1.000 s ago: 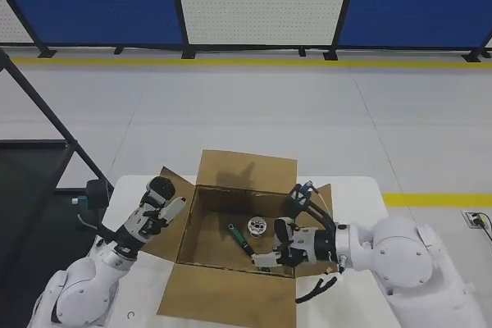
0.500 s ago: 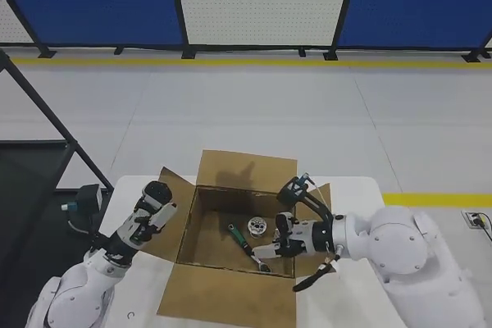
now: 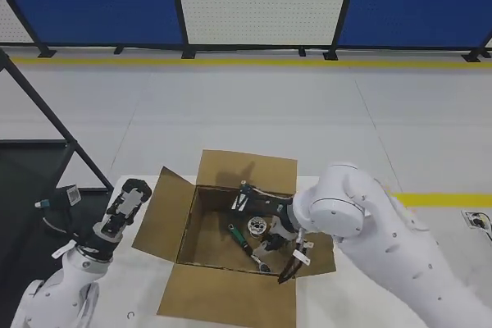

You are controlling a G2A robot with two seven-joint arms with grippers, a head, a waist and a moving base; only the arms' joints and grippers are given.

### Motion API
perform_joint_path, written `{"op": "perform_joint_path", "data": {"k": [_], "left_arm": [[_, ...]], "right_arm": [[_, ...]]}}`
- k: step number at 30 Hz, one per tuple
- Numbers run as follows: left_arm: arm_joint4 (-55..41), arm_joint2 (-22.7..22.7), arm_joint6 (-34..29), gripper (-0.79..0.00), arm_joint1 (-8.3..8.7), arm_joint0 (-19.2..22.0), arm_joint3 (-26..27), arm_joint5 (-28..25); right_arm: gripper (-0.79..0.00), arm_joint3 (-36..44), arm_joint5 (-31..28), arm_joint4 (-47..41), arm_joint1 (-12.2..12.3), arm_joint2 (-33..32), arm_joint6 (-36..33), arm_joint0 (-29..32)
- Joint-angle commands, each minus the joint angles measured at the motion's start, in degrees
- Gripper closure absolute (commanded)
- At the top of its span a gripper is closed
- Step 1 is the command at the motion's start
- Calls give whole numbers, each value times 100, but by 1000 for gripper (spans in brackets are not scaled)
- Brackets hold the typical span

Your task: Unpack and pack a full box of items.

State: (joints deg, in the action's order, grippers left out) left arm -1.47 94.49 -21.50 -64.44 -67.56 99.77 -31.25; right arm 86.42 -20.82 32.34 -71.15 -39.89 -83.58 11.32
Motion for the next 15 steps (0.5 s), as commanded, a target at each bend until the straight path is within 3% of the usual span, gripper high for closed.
{"op": "perform_joint_path", "data": {"k": [1,8,15], "left_arm": [[-50,90,42,-785,6,-131,49,-40],[-123,171,115,-785,12,-327,219,-73],[-117,153,112,-785,11,-334,242,-83]], "right_arm": [[-785,-365,-115,-21,-65,543,126,-412],[-785,-1692,-386,-492,-357,1854,397,-1267],[-785,-1948,-331,-599,-401,1953,343,-1362]]}}
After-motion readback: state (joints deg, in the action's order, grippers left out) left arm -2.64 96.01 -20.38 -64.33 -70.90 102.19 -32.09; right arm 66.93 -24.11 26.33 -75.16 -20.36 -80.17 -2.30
